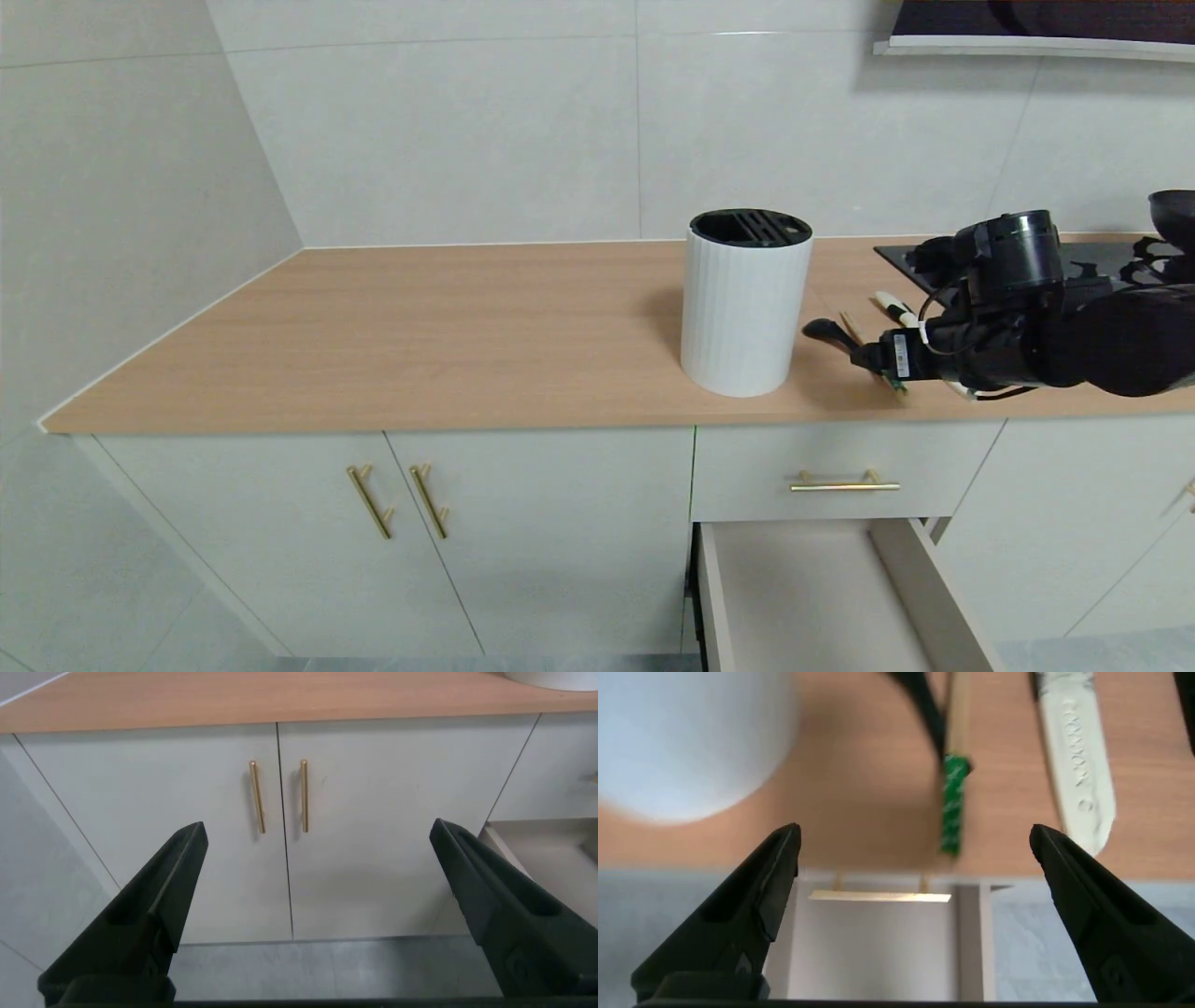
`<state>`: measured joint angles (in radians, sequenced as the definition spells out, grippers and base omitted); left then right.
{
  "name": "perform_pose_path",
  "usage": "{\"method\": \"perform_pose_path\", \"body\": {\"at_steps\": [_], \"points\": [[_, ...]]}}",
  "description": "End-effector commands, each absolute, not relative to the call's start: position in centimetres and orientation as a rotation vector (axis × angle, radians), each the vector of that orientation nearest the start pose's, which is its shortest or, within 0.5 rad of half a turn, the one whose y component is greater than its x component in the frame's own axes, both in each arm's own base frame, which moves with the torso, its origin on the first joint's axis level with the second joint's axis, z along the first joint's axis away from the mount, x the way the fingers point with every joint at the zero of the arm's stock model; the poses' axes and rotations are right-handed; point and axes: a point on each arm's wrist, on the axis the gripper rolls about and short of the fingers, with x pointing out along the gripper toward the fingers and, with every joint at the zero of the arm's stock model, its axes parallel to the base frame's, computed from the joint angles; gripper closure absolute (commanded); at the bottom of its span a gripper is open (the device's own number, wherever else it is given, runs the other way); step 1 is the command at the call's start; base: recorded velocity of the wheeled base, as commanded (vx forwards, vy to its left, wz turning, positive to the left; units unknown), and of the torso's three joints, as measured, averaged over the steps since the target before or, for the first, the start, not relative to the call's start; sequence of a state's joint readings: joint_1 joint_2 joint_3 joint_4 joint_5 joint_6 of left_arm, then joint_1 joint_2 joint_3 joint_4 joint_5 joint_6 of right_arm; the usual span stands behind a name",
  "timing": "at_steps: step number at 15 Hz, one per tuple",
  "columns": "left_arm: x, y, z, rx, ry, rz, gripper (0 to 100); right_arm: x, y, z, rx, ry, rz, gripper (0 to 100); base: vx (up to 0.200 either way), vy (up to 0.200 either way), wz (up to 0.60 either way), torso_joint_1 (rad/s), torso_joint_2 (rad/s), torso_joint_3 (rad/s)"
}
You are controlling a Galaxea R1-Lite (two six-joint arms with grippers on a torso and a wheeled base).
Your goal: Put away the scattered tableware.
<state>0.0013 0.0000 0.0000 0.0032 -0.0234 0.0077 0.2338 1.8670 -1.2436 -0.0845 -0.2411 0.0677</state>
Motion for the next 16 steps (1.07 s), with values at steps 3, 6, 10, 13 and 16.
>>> {"method": "perform_pose_path", "body": {"at_steps": [3, 6, 10, 13, 16], "points": [[-2.3, -0.1, 7.5, 0.008, 0.003, -0.021, 0, 37.6, 6.9, 16.6, -0.066, 0.585, -0.062, 0, 0.0, 0.0, 0.0, 0.0, 0.0, 0.0], [-2.3, -0.1, 7.5, 0.008, 0.003, -0.021, 0, 38.3, 6.9, 15.7, -0.07, 0.606, -0.065, 0, 0.0, 0.0, 0.0, 0.0, 0.0, 0.0], [-2.3, -0.1, 7.5, 0.008, 0.003, -0.021, 0, 39.0, 6.5, 14.9, -0.068, 0.62, -0.08, 0, 0.0, 0.0, 0.0, 0.0, 0.0, 0.0], [-2.3, -0.1, 7.5, 0.008, 0.003, -0.021, 0, 39.0, 6.4, 15.1, -0.064, 0.614, -0.08, 100, 0.0, 0.0, 0.0, 0.0, 0.0, 0.0], [-2.3, -0.1, 7.5, 0.008, 0.003, -0.023, 0, 39.0, 6.4, 15.2, -0.063, 0.613, -0.077, 100, 0.0, 0.0, 0.0, 0.0, 0.0, 0.0]]}}
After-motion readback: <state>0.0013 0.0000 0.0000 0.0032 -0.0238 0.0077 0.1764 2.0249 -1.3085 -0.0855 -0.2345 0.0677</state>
